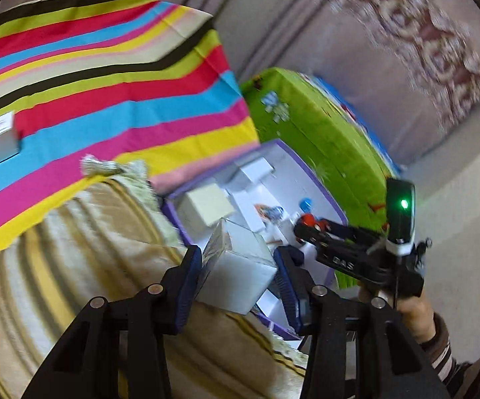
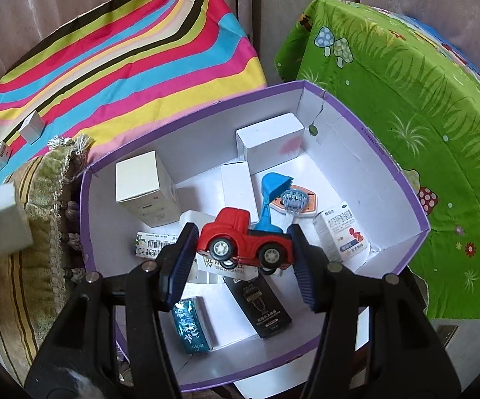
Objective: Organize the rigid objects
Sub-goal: 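Carry the red truck with the right gripper while the left carries the cube box to the storage box, then release the red truck into the storage box with the right gripper while the left drops the cube box, then move both open grippers back toward the medicine box and the last white cube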
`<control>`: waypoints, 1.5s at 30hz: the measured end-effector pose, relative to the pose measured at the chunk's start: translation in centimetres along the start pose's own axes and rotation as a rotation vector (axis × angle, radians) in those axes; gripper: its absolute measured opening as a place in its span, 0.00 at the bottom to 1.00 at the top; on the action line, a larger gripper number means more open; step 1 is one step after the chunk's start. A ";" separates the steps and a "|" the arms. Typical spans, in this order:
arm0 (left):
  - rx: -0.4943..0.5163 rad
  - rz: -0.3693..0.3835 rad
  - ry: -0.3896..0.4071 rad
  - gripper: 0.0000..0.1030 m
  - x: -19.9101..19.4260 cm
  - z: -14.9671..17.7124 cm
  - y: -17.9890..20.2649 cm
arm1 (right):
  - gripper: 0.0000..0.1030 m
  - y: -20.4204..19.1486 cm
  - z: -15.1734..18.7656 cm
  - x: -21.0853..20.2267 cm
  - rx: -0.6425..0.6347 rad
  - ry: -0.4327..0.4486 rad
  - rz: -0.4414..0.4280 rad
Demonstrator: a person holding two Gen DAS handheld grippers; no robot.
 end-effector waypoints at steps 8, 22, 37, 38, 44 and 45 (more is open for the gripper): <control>0.073 0.012 -0.050 0.51 1.6 1.5 1.8 | 0.57 -0.6 0.1 0.1 -0.016 -0.008 0.009; 0.027 0.035 -0.031 0.55 1.3 1.3 0.8 | 0.76 -1.3 0.2 0.2 -0.022 -0.015 0.021; -0.113 -0.066 0.139 0.59 -4.9 -0.2 -5.7 | 0.76 -8.3 -1.1 -1.4 -0.114 0.030 -0.083; -0.141 -0.079 0.158 0.60 -5.8 -0.1 -6.7 | 0.76 -9.0 -1.3 -1.8 -0.125 0.040 -0.095; -0.304 -0.150 0.271 0.65 -11.4 1.4 -12.7 | 0.80 -13.7 -2.9 -4.5 -0.196 0.119 -0.148; -0.332 -0.159 0.291 0.65 -12.5 1.9 -13.7 | 0.81 -14.4 -3.1 -4.8 -0.206 0.127 -0.154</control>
Point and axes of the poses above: each gripper's, at about its wrist camera, not at the fingertips, and x roughly the way its jaws point, y to its right, z to its underside, the point moved 7 cm from there along x, roughly the way its jaws point, and after that the axes turned 7 degrees about -x, right-handed, at the moved point
